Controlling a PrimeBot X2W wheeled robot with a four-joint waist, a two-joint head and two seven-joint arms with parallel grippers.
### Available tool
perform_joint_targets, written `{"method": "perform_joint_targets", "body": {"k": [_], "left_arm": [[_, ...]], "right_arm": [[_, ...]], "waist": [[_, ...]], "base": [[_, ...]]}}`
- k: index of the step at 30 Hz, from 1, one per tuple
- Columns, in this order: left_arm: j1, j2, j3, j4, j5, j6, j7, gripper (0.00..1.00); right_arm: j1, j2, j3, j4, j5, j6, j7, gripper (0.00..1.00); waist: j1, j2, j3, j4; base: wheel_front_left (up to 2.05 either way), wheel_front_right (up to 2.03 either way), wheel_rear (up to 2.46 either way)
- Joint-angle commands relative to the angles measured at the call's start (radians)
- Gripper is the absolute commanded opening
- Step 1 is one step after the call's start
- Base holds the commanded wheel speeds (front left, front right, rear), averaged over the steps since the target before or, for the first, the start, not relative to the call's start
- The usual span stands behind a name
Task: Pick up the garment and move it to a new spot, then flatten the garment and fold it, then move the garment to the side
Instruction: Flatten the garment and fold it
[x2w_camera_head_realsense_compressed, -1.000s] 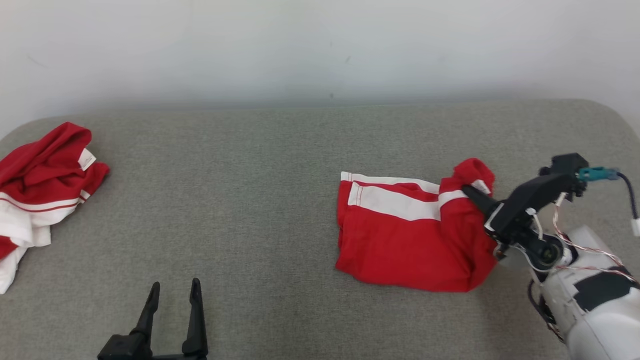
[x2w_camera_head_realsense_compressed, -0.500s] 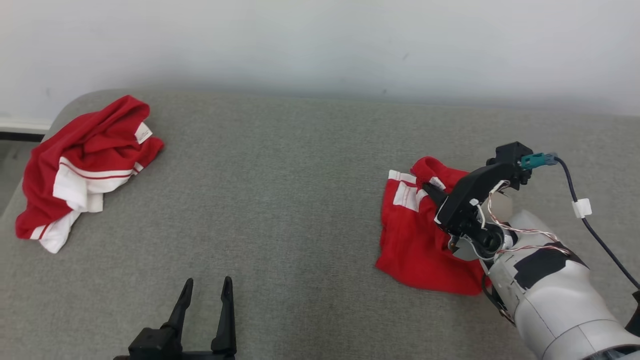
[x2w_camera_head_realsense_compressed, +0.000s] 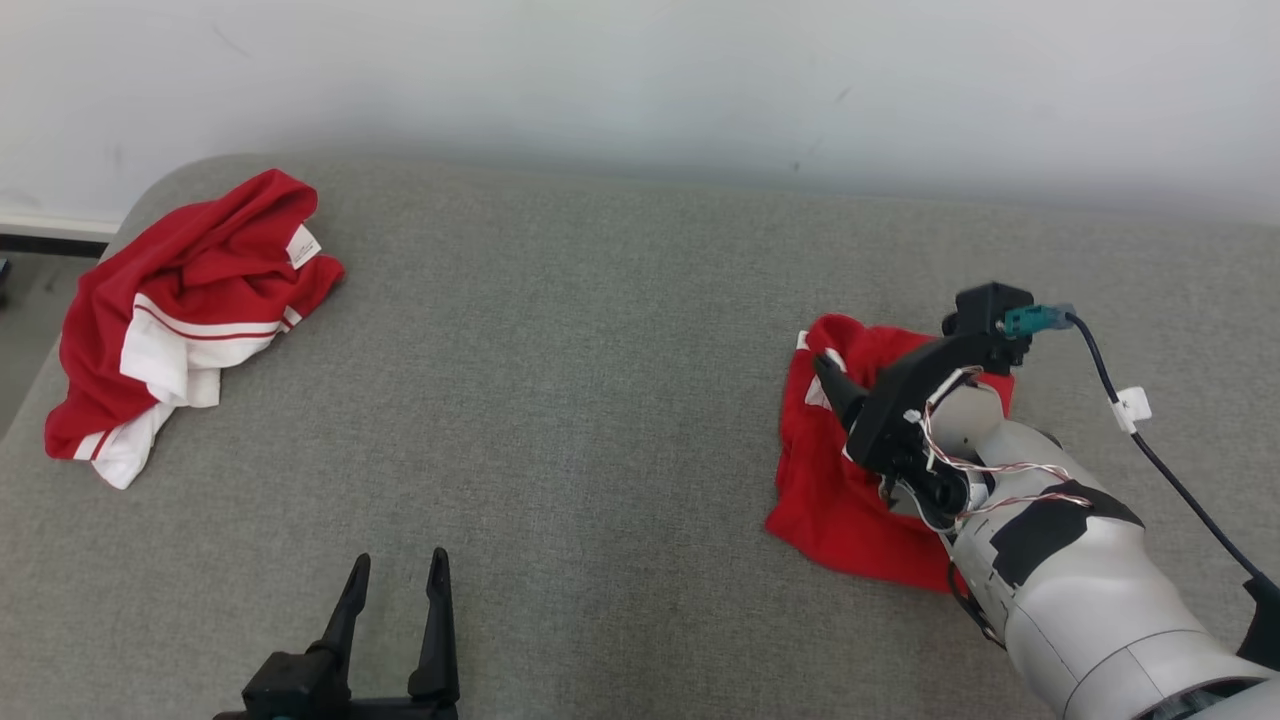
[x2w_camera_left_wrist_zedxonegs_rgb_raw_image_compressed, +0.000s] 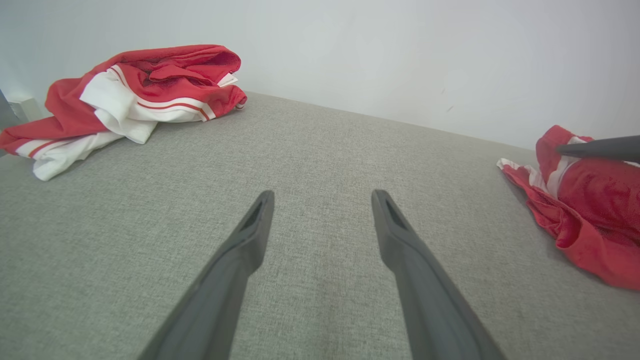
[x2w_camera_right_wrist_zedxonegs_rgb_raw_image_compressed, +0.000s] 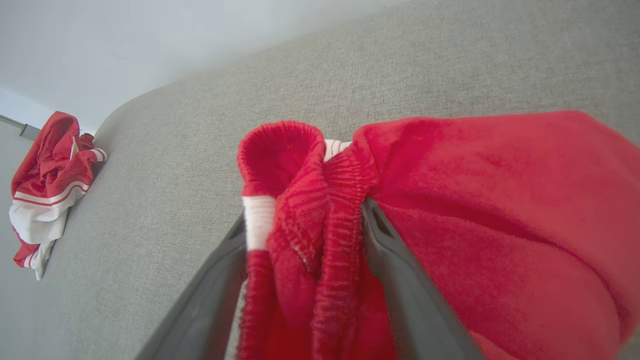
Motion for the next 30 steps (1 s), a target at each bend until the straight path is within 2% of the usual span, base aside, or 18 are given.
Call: {"method": "perform_joint_targets", "body": {"k": [1, 6, 9, 18, 22, 25, 28, 30], "left_arm": [[0.009, -0.001, 0.009, 0.003, 0.011, 0.000, -0.003, 1.00], [0.024, -0.001, 0.040, -0.002, 0.025, -0.003, -0.003, 1.00], [0.039, -0.001, 0.061, -0.007, 0.029, -0.004, -0.003, 1.00], [0.066, -0.001, 0.112, -0.047, 0.063, -0.010, -0.003, 1.00], [0.077, -0.001, 0.140, -0.067, 0.081, -0.006, -0.003, 1.00], [0.080, -0.001, 0.157, -0.081, 0.092, -0.008, -0.003, 1.00], [0.090, -0.001, 0.173, -0.091, 0.099, -0.013, -0.003, 1.00], [0.095, -0.001, 0.179, -0.096, 0.107, -0.014, -0.003, 1.00]], "right_arm": [[0.009, -0.002, 0.015, -0.031, -0.010, -0.001, -0.019, 1.00], [0.061, -0.058, 0.051, -0.175, 0.002, -0.001, -0.096, 1.00], [0.094, -0.093, 0.038, -0.249, 0.047, -0.001, -0.143, 1.00], [0.239, -0.279, 0.079, -0.501, 0.047, -0.001, -0.370, 1.00], [0.340, -0.323, 0.063, -0.603, 0.050, -0.001, -0.414, 1.00], [0.424, -0.334, -0.016, -0.682, 0.006, -0.001, -0.422, 1.00], [0.538, -0.305, -0.154, -0.789, -0.110, -0.001, -0.422, 1.00], [0.626, -0.256, -0.258, -0.856, -0.184, -0.001, -0.422, 1.00]], "waist": [[0.0000, 0.0000, -0.012, -0.013], [0.0000, 0.0000, -0.036, -0.040], [0.0000, 0.0000, -0.047, -0.059], [0.0000, 0.0000, -0.059, -0.102], [0.0000, 0.0000, -0.063, -0.116], [0.0000, 0.0000, -0.063, -0.126], [0.0000, 0.0000, -0.065, -0.135], [0.0000, 0.0000, -0.069, -0.138]], "base": [[0.00, 0.00, 0.00], [0.00, 0.00, 0.00], [0.00, 0.00, 0.00], [0.00, 0.00, 0.00], [0.00, 0.00, 0.00], [0.00, 0.00, 0.00], [0.00, 0.00, 0.00], [0.00, 0.00, 0.00]]}}
